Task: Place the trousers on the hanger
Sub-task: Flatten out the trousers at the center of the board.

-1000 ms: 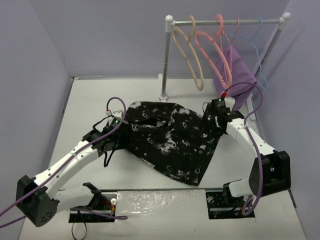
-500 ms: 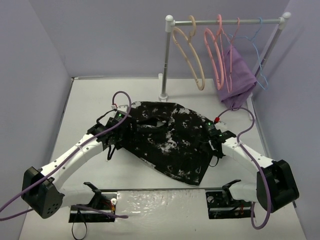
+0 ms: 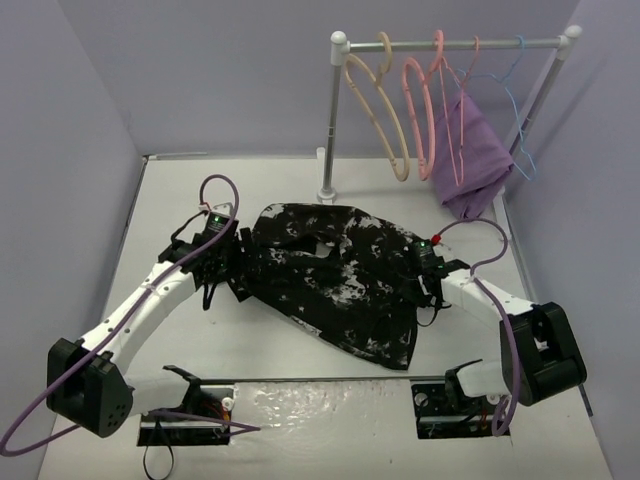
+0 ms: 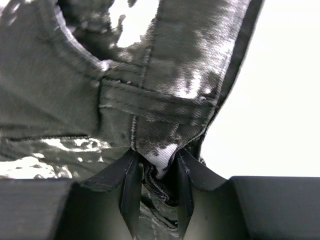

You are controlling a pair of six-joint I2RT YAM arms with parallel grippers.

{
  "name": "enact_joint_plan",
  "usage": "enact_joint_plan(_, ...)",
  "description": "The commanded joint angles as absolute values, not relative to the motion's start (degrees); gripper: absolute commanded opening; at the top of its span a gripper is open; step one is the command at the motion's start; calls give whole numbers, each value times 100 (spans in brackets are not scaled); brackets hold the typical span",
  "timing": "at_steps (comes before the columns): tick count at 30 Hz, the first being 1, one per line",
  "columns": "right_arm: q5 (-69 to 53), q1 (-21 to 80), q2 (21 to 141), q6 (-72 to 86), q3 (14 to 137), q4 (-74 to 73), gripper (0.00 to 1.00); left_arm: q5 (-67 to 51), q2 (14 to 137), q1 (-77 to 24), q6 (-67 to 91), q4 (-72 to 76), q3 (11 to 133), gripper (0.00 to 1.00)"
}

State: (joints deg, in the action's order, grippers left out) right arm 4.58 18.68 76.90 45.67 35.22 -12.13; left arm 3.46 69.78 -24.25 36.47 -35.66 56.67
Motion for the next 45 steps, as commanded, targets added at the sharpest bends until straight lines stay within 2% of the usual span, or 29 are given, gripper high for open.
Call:
enact_joint_plan(1, 1549, 1357, 7532, 4160, 3803, -2233, 2, 308, 6734, -2242, 3553, -3436, 5680, 64)
enact_joint_plan(5, 1609, 1016, 7431, 3877, 4187, -2377, 0, 229, 6868, -1952, 3695, -3358, 5515, 62)
enact_joint_plan(14, 1537, 1008, 7543, 3578, 4556, -2384, 0, -496, 7819, -1349, 4409, -2404, 5070, 53)
enact_joint_plan(17, 1423, 1002, 7514, 3533, 4534, -2346, 0, -491, 8223, -1239, 4524, -2072, 5128, 46)
enact_joint_plan(28, 1336, 1002, 7427, 3489, 4447, -2301, 0, -437, 9109, -1195, 4277, -1632, 5506, 39)
enact_joint_plan(30, 1339, 1000, 7427, 3489, 4447, -2294, 0, -493, 9222, -1197, 4265, -1595, 5516, 35)
enact_joint_plan(31, 1352, 994, 7427, 3489, 4447, -2294, 0, -500, 9236, -1203, 4271, -1607, 5503, 26)
enact_joint_plan(33, 1370, 961, 7427, 3481, 4472, -2302, 0, -355, 9237, -1188, 4174, -1762, 5526, 2)
enact_joint_plan(36, 1338, 773, 7359, 3413, 4557, -2346, 0, 153, 9015, -984, 3675, -2493, 5955, 0)
enact_joint_plan(39, 1468, 546, 7250, 3264, 4789, -2595, 0, 888, 8572, -538, 2844, -3566, 6890, 0)
enact_joint_plan(45, 1592, -352, 7163, 2886, 5275, -3045, 0, 2915, 8554, 487, 2185, -4845, 8278, 0)
